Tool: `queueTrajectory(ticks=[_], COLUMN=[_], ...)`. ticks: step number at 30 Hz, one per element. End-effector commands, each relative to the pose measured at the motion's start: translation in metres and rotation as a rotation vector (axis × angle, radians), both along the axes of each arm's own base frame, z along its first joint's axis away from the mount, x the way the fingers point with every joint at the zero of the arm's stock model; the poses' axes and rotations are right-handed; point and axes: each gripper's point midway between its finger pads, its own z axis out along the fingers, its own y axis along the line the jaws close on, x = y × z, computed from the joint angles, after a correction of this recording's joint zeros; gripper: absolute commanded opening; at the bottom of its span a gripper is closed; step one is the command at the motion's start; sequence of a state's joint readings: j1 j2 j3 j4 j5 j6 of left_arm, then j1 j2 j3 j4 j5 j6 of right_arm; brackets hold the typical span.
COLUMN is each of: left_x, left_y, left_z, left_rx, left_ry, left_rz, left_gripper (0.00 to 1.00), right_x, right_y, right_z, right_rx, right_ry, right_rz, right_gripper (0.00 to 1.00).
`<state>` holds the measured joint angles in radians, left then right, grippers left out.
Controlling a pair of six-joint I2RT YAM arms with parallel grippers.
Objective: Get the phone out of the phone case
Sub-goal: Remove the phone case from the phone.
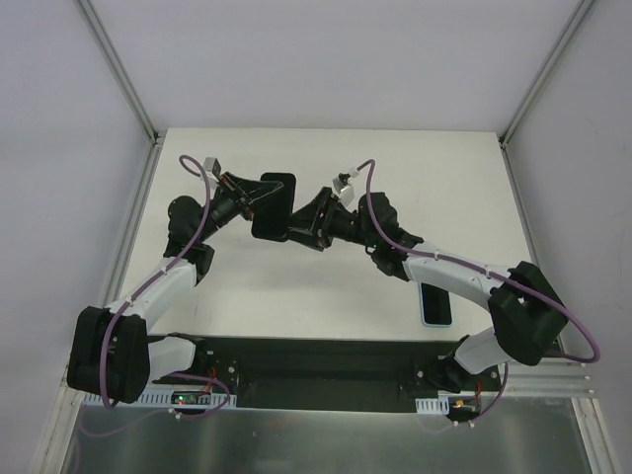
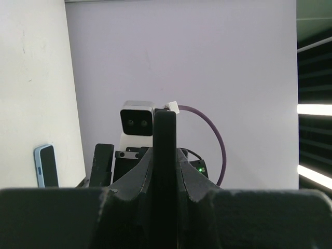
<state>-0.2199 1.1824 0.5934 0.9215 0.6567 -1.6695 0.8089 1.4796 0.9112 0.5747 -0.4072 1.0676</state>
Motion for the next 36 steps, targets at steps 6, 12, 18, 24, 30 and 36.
queueTrajectory(ticks=[6, 12, 18, 24, 30, 36], left_x=[-0.064, -0.065, -0.068, -0.07, -0.074, -0.077], left_y=[-0.021, -0.021, -0.024, -0.03, -0.04, -0.05], left_z=[0.005, -0.017, -0.023, -0.037, -0.046, -0.053], left_rx=[-0.011, 0.003, 0.026, 0.047, 0.069, 0.083], left_ry=[-0.067, -0.029, -0.03, -0.012, -0.003, 0.006], left_rz=[-0.231, -0.226, -0.235, -0.245, -0.268, -0.287], left_gripper=[0.0, 0.0, 0.0, 0.0, 0.0, 0.0], right_x=[0.057, 0.067, 0.081, 0.092, 0.097, 0.102], right_y=[-0.005, -0.011, -0.014, -0.018, -0.021, -0.02], right_z=[0.06, 0.077, 0.076, 0.088, 0.111, 0.119], right_rx=[0.173, 0.192, 0.183, 0.196, 0.225, 0.239], right_ry=[-0.107, -0.147, -0.153, -0.178, -0.217, -0.229], right_rz=[-0.207, -0.236, -0.274, -0.308, -0.315, -0.313], right_gripper=[0.63, 0.59, 0.55, 0.49, 0.47, 0.43])
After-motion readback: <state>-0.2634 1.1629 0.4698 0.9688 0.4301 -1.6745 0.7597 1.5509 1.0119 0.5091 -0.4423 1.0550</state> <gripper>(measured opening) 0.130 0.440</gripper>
